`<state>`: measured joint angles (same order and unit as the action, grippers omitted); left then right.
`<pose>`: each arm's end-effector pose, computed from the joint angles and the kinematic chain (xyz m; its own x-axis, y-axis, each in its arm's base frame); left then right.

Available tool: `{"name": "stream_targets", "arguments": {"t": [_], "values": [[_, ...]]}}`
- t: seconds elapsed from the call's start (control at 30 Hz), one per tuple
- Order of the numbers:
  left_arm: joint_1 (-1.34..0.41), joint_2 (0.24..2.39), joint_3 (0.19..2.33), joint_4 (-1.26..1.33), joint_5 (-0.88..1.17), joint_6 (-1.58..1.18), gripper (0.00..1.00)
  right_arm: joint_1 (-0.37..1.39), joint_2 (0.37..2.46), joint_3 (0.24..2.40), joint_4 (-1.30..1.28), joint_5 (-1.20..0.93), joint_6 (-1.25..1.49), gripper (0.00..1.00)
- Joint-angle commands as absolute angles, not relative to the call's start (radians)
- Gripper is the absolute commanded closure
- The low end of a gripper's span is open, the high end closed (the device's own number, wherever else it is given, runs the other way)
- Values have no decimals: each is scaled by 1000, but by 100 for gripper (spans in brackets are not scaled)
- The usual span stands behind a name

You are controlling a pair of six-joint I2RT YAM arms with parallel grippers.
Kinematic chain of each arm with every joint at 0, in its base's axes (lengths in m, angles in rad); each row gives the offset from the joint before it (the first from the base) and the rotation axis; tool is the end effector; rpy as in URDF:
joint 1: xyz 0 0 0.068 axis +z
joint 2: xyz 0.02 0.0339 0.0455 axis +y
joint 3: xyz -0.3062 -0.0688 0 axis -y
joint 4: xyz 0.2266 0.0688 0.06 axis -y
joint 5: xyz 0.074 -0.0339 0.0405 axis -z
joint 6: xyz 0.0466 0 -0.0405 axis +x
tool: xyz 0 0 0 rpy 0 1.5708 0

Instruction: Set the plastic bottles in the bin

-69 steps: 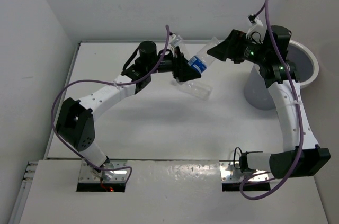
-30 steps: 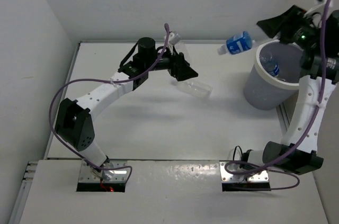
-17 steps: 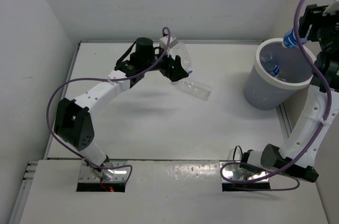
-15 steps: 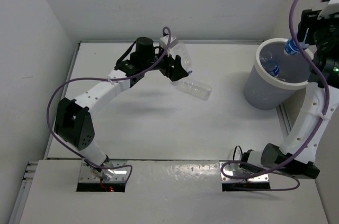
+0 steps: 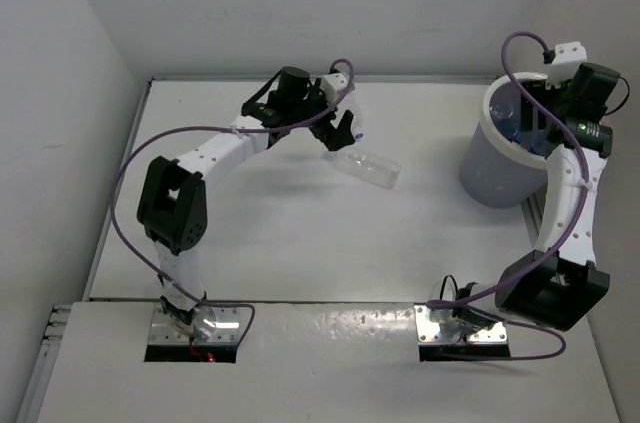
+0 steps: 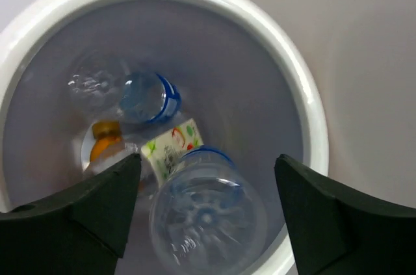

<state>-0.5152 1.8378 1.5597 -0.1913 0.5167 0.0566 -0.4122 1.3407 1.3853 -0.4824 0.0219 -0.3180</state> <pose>0.3692 -0.2355 0.3525 -0.3471 0.2530 -0.9031 0.8327 0.5260 -0.1727 0.2590 -0.1143 0.4305 -0.4999 -0.1226 -0.8574 0.2763 0.9157 -0.2920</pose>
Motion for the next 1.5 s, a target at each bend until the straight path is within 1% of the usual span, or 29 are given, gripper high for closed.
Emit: {"name": "stream_targets", "arguments": {"t": [0.0, 0.03, 0.07, 0.1, 0.17, 0.27, 0.4, 0.5, 0.67, 0.77, 0.8, 0.87, 0.9, 0.97, 1.0, 1.07, 1.1, 1.13, 1.2, 1.23, 1.27, 1.3, 1.33, 1.4, 1.43, 1.47], "values": [[-505, 1934, 1664, -265, 497, 269, 0, -410, 1339, 1468, -552, 11, -249, 17], [-505, 1959, 1686, -281, 523, 309, 0, -410, 1338, 1550, -589, -21, -236, 15], [-505, 1985, 1709, -299, 537, 351, 0, -413, 1348, 1581, -622, -47, -186, 13], [-505, 2040, 1760, -345, 552, 432, 0, -410, 1341, 1642, -641, -66, -166, 13], [-514, 2091, 1804, -359, 566, 507, 0, -410, 1339, 1735, -701, -139, -88, 8], [-537, 2166, 1850, -368, 589, 581, 0, -411, 1322, 1838, -725, -248, -9, 7], [-590, 2221, 1850, -368, 554, 748, 0, -403, 1269, 1830, -735, -403, 67, 7], [-623, 2262, 1841, -379, 528, 866, 0, -391, 1244, 1796, -758, -465, 90, 7], [-644, 2290, 1803, -437, 517, 925, 0, -390, 1207, 1727, -770, -512, 87, 7], [-653, 2257, 1728, -437, 517, 925, 5, -388, 1193, 1701, -775, -544, 84, 7], [-653, 2244, 1706, -437, 528, 907, 12, -387, 1187, 1683, -773, -555, 86, 7], [-663, 2192, 1643, -437, 538, 879, 21, -388, 1175, 1652, -781, -594, 94, 7], [-663, 2169, 1620, -437, 554, 864, 33, -388, 1170, 1628, -778, -601, 104, 7], [-663, 2070, 1536, -379, 581, 772, 45, -385, 1149, 1564, -767, -632, 113, 7], [-663, 2030, 1504, -349, 594, 731, 54, -385, 1141, 1549, -746, -638, 121, 7], [-617, 1952, 1424, -257, 668, 561, 65, -385, 1117, 1500, -733, -672, 127, 7], [-598, 1877, 1401, -226, 699, 489, 69, -387, 1109, 1465, -707, -684, 136, 7], [-580, 1841, 1367, -201, 731, 356, 73, -384, 1109, 1453, -701, -727, 152, 7], [-536, 1769, 1330, -108, 807, 211, 77, -382, 1089, 1410, -649, -788, 192, 7], [-516, 1694, 1292, -25, 825, 63, 81, -374, 1082, 1404, -632, -823, 230, 7], [-515, 1659, 1273, 23, 859, -10, 81, -364, 1080, 1393, -589, -837, 277, 7], [-503, 1629, 1258, 67, 876, -79, 83, -353, 1074, 1356, -542, -860, 300, 7], [-503, 1594, 1258, 99, 897, -195, 84, -332, 1075, 1345, -485, -871, 367, 7], [-503, 1583, 1249, 184, 949, -314, 85, -298, 1068, 1315, -425, -883, 417, 7], [-503, 1568, 1227, 233, 962, -375, 85, -269, 1068, 1299, -347, -900, 481, 7], [-503, 1559, 1212, 280, 962, -476, 87, -237, 1072, 1296, -325, -908, 498, 7]]}}
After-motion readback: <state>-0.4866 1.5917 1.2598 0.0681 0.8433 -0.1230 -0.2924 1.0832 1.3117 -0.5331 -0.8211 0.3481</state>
